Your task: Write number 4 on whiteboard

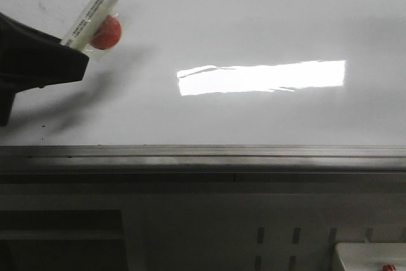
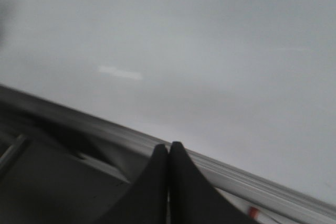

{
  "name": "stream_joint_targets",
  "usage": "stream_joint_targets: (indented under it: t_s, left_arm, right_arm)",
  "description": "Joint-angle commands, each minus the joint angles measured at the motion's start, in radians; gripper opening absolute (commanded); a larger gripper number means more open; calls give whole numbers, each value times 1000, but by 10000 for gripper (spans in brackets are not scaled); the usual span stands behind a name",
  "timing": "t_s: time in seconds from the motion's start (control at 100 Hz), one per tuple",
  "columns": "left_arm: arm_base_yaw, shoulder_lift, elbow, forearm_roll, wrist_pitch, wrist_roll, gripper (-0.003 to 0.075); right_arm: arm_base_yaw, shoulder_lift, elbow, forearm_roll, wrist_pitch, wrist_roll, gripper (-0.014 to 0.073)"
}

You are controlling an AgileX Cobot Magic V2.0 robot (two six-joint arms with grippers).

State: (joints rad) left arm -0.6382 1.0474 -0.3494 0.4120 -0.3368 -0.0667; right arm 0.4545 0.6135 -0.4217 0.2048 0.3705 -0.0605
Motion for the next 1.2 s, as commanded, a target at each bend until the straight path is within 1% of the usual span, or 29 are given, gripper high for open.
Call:
stream_joint_targets:
  t_s: [0.0, 0.05, 0.08, 0.15, 0.17, 0.22, 0.41, 0.64, 0.75, 0.79, 0.84, 0.91, 0.94, 0.95, 0.96, 0.98, 1.03, 1.07, 1.12, 1.15, 1.17, 1.18, 1.19]
  left_arm:
    - [-7, -38, -11, 167, -108, 2, -20]
    - [-7, -45, -3, 255, -130, 2, -20]
    - [-7, -47, 2, 311, -150, 1, -20]
    - [-7, -49, 16, 375, -211, 1, -20]
    - [-7, -49, 19, 383, -230, 1, -20]
    - [-7, -47, 30, 385, -260, 1, -20]
    - [-7, -47, 53, 398, -269, 1, -20]
    - [-7, -47, 57, 395, -281, 1, -20]
    - [-7, -47, 57, 395, -283, 1, -20]
    - [-7, -47, 57, 395, -283, 1, -20]
    - [-7, -47, 57, 395, -285, 1, -20]
    - [-7, -47, 57, 395, -287, 1, -20]
    - [-7, -47, 57, 395, -293, 1, -20]
    - [-7, -47, 57, 395, -294, 1, -20]
    - [-7, -47, 57, 395, -298, 1, -20]
    - [-7, -47, 57, 395, -301, 1, -18]
    - [-7, -47, 57, 395, -307, 1, 1]
    - [-5, -47, 57, 380, -303, 1, 45]
    - [-3, -49, 57, 326, -291, 1, 130]
    - [-3, -53, 57, 286, -271, 1, 206]
    - [-3, -59, 57, 252, -258, 1, 239]
    - [-3, -59, 57, 228, -253, 1, 272]
    - [-3, -64, 57, 215, -248, 1, 288]
  right_arm:
    - [151, 45, -91, 1, -93, -45, 49]
    - [236, 74, -125, -10, -112, -50, 144]
    - [287, 93, -148, -13, -117, -50, 220]
    - [360, 152, -191, -13, -120, -50, 356]
    - [369, 170, -199, -13, -118, -50, 384]
    - [395, 212, -228, -13, -118, -50, 419]
    - [413, 351, -300, -15, -189, -50, 414]
    - [491, 448, -366, -17, -218, -55, 414]
    - [500, 480, -382, -17, -242, -63, 413]
    - [500, 489, -386, -17, -242, -63, 392]
    - [500, 491, -387, -17, -238, -63, 328]
    - [500, 492, -387, -17, -215, -63, 156]
    - [500, 493, -387, -17, -206, -63, 48]
    - [500, 493, -387, -17, -204, -63, 26]
    - [500, 493, -387, -17, -200, -63, -18]
    - [500, 493, -387, -17, -200, -63, -62]
    - [498, 493, -387, -17, -198, -63, -64]
    - [498, 493, -387, -21, -198, -64, -64]
    - [498, 493, -387, -48, -198, -64, -65]
    - [498, 493, -387, -60, -203, -64, -64]
    - [498, 493, -387, -60, -205, -64, -64]
    - [498, 493, -387, -60, -205, -64, -64]
    - [498, 493, -387, -60, -205, -64, -64]
